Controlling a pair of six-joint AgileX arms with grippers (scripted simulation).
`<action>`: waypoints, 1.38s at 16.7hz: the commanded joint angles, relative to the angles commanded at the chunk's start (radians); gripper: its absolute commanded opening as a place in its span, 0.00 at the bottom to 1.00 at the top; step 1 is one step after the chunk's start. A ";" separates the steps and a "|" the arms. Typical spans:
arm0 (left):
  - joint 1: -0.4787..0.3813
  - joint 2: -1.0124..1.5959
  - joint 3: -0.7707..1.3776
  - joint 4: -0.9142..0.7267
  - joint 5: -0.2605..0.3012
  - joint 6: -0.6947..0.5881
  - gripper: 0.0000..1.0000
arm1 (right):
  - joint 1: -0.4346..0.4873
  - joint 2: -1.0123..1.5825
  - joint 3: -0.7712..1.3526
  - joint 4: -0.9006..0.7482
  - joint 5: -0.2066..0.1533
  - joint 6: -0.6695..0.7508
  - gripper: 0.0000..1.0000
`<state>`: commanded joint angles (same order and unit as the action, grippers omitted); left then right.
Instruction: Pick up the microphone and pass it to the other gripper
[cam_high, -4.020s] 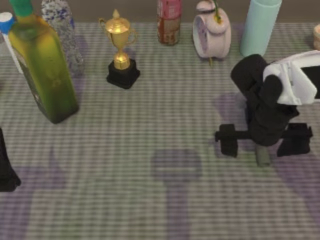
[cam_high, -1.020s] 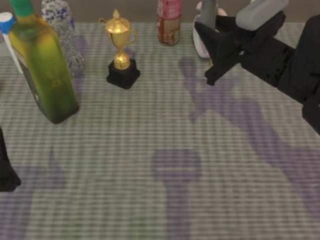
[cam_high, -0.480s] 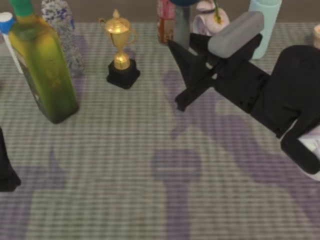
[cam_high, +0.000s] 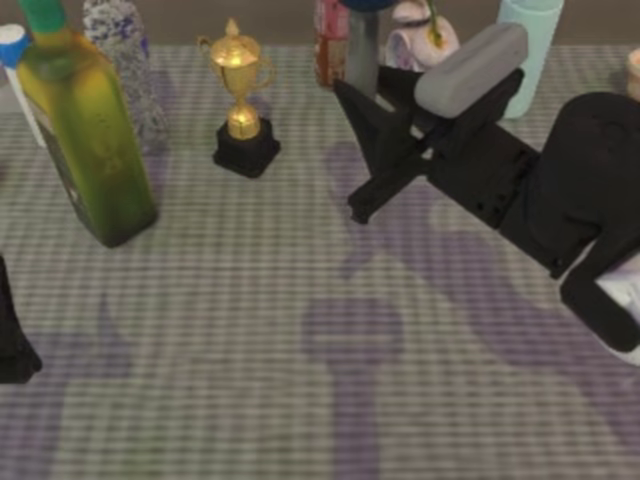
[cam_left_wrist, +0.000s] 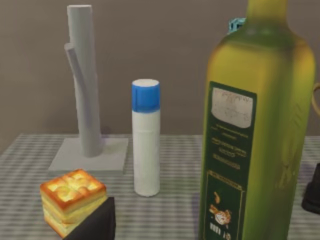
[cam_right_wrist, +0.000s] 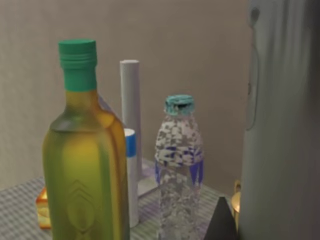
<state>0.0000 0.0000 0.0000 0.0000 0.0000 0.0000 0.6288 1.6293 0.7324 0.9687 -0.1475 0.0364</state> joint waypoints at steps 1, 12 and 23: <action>0.000 0.000 0.000 0.000 0.000 0.000 1.00 | 0.000 0.000 0.000 0.000 0.000 0.000 0.00; -0.135 0.379 0.227 0.149 0.201 0.004 1.00 | 0.000 0.000 0.000 0.000 0.000 0.000 0.00; -0.371 1.133 0.661 0.446 0.552 0.018 1.00 | 0.000 0.000 0.000 0.000 0.000 0.000 0.00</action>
<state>-0.3707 1.1333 0.6614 0.4464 0.5520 0.0182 0.6289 1.6293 0.7323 0.9688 -0.1474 0.0364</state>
